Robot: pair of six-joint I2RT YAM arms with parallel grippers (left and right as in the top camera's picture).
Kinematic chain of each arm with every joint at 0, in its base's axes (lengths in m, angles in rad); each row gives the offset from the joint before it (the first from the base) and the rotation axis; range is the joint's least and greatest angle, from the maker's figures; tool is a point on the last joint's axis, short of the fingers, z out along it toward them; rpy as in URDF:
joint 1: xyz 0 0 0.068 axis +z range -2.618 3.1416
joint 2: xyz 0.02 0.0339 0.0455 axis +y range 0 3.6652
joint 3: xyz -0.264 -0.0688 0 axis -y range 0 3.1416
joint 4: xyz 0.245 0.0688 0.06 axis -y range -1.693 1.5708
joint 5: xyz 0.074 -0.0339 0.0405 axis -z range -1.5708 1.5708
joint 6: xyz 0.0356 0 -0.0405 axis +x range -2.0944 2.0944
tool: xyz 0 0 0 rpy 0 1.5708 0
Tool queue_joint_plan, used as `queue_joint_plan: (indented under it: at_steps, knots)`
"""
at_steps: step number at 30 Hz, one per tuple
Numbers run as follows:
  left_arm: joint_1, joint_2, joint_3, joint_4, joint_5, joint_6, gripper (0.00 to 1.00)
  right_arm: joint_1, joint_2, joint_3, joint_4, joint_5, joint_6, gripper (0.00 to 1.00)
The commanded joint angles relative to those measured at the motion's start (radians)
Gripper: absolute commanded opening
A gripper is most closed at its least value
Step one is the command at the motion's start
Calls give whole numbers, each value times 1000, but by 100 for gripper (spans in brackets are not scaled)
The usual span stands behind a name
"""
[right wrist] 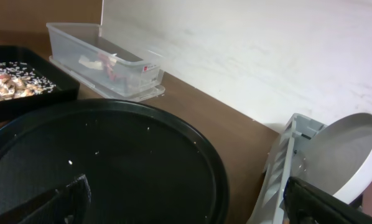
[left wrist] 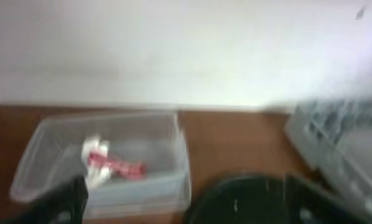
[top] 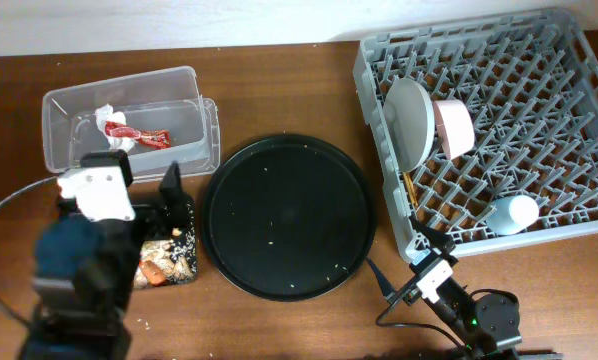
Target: Sort waste into correct bins and load items into the dishwasher rack
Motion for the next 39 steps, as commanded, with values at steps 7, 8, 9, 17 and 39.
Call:
queue_joint_plan:
  at_steps: [7, 8, 9, 17, 39]
  knots:
    - [24, -608, -660, 343, -5, 27, 99, 7, -8, -9, -1, -5, 9, 98]
    - [44, -670, -694, 344, -5, 27, 99, 7, -8, -9, -1, -5, 9, 98]
    - [65, -718, -726, 345, -4, 27, 99, 7, -8, -9, -1, -5, 9, 98]
    - [96, -715, -980, 469, 5, 27, 99, 7, -8, -9, -1, -5, 9, 98]
    - [96, -715, -979, 459, 6, 27, 99, 7, -8, -9, -1, -5, 9, 98]
